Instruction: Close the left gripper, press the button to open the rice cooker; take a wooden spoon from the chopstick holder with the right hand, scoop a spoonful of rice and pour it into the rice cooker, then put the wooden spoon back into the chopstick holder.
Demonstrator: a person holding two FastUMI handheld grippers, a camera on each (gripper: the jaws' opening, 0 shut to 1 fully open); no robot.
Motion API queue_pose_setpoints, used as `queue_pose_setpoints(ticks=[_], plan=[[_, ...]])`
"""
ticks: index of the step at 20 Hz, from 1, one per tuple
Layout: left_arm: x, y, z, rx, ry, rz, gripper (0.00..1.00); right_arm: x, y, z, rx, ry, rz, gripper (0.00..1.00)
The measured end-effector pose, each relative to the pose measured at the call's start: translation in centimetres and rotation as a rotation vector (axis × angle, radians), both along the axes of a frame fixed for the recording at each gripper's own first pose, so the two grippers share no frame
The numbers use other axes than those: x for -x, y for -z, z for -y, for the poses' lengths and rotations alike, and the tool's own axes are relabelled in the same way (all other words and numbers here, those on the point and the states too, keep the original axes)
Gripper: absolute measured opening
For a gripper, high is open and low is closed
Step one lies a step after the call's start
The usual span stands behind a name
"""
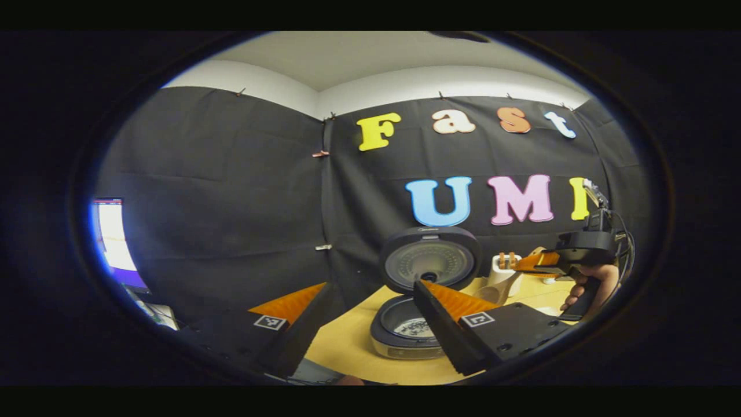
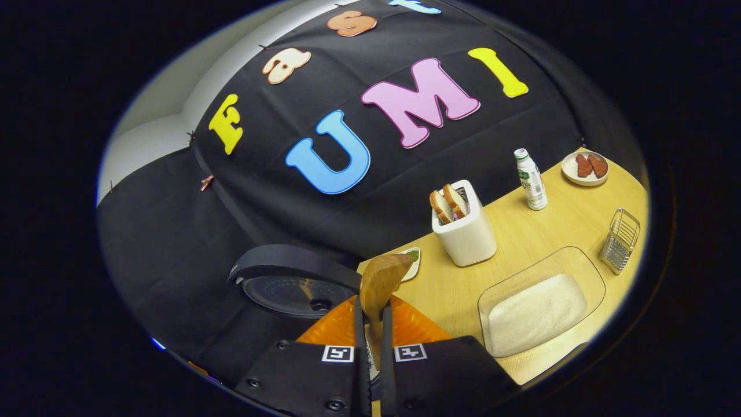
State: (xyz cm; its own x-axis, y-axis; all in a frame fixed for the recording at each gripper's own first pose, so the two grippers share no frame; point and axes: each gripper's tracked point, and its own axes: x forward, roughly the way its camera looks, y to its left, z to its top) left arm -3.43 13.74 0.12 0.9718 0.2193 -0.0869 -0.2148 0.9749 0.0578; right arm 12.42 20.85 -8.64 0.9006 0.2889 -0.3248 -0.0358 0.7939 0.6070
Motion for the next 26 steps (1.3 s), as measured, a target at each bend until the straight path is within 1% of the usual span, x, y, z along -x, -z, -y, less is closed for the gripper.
queue_pose_setpoints(ticks=[2,3,4,7,8,9,10,11,12,14,15,16,18,23,26], plan=[[0.2,0.0,-0.1,0.002,-0.012,0.000,0.93,-0.1,0.0,-1.4,0.024,-0.035,0.011,0.11],[0.4,0.1,-0.2,-0.002,-0.015,0.000,0.90,-0.2,0.0,-2.2,0.043,-0.053,0.019,0.11],[0.4,0.1,-0.4,-0.005,-0.017,0.000,0.93,-0.2,0.0,-2.9,0.064,-0.074,0.028,0.11],[0.5,0.3,-0.7,0.002,-0.023,-0.008,0.93,0.2,0.0,-5.0,0.137,-0.140,0.065,0.11],[0.6,0.5,-0.8,0.005,-0.026,-0.009,0.96,0.4,-0.1,-5.6,0.164,-0.162,0.078,0.11],[0.6,0.5,-0.9,0.009,-0.027,-0.010,0.96,0.5,0.0,-6.1,0.193,-0.182,0.094,0.11],[0.8,0.6,-1.0,0.012,-0.027,-0.010,0.93,0.8,0.3,-6.5,0.217,-0.198,0.100,0.11],[0.8,0.6,-1.1,0.014,-0.027,-0.008,0.93,1.0,0.5,-6.8,0.232,-0.211,0.105,0.11],[0.8,0.6,-1.3,0.015,-0.031,-0.005,0.90,1.1,0.4,-7.2,0.242,-0.224,0.113,0.11],[0.9,0.6,-1.1,0.019,-0.033,-0.006,0.96,1.3,0.4,-7.6,0.267,-0.242,0.126,0.11],[1.0,0.6,-1.2,0.021,-0.032,-0.006,0.96,1.4,0.5,-7.8,0.285,-0.253,0.131,0.11],[1.0,0.7,-1.0,0.024,-0.028,-0.005,0.93,1.4,0.5,-7.9,0.301,-0.264,0.137,0.11],[1.1,0.7,-1.0,0.024,-0.027,-0.004,0.93,1.6,0.5,-8.4,0.330,-0.290,0.158,0.11],[1.1,0.7,-0.8,0.027,-0.023,-0.006,0.94,2.3,0.1,-10.0,0.437,-0.379,0.255,0.11],[0.8,0.7,-0.7,0.032,-0.016,-0.005,0.93,2.9,0.2,-10.6,0.481,-0.422,0.300,0.11]])
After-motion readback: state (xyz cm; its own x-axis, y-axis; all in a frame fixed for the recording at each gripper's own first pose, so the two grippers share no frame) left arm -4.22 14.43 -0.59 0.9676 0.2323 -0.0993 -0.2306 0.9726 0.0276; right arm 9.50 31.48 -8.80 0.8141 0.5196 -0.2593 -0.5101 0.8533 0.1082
